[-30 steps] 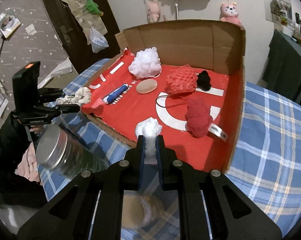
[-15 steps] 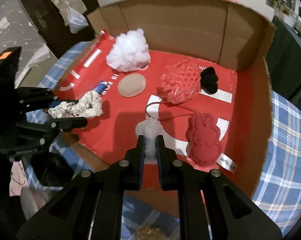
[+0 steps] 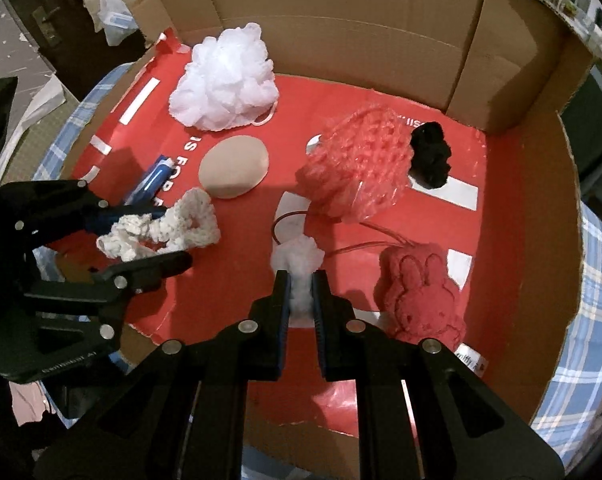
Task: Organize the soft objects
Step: 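Lower both grippers into the box and open them to release both items, then withdraw both grippers from the box back toward the remaining table items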
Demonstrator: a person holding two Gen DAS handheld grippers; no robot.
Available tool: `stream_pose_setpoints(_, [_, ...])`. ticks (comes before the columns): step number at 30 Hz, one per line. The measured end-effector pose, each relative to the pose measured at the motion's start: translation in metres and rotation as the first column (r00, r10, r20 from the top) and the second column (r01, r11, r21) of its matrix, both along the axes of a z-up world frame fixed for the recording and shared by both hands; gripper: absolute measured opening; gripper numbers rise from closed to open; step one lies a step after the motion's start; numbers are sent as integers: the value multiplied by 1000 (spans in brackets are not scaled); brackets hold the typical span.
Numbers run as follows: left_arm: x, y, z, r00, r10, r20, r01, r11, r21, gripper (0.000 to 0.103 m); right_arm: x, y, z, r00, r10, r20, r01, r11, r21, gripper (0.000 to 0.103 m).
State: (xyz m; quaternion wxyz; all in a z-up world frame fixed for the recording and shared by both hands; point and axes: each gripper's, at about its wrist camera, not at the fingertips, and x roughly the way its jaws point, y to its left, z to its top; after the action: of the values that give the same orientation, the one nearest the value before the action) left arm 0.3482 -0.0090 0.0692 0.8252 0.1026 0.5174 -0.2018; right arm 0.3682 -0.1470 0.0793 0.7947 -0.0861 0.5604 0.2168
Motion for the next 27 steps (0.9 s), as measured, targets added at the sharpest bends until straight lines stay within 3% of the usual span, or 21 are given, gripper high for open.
stream_pose_setpoints(5, [2, 0, -1, 1000, 6, -3, -6, 1000, 0, 33, 3, 0, -3, 1000, -5, -19, 5, 1000, -20, 11])
stream_pose_setpoints(10, [3, 0, -1, 1000, 16, -4, -16, 1000, 4, 44, 4, 0, -3, 1000, -4, -20, 3, 999, -32, 14])
stream_pose_setpoints(12, [3, -1, -2, 1000, 19, -4, -19, 1000, 2, 53, 4, 4, -4, 1000, -3, -22, 2, 999, -38, 19])
stream_pose_setpoints(16, [3, -1, 2, 1000, 29, 6, -29, 1000, -6, 58, 3, 5, -1, 1000, -6, -10, 6, 999, -45, 24])
stream_pose_setpoints(19, [2, 1, 7, 999, 40, 16, -40, 999, -17, 65, 0, 5, 6, 1000, -11, 13, 11, 999, -34, 44])
stream_pose_setpoints(20, [1, 2, 9, 999, 43, 21, -42, 999, -20, 67, -2, 4, 10, 1000, -12, 29, 13, 1000, -28, 64])
stream_pose_setpoints(21, [0, 4, 12, 998, 48, 29, -47, 999, -21, 68, -4, 2, 14, 999, -13, 46, 15, 1000, -26, 69])
stream_pose_setpoints(25, [-7, 12, 26, 994, 88, 61, -85, 995, -47, 77, -12, -6, 32, 996, -27, 89, 28, 1000, -8, 69])
stream_pose_setpoints(27, [-15, 17, 35, 988, 129, 84, -123, 990, -71, 87, -20, -11, 42, 993, -35, 115, 35, 999, 3, 69])
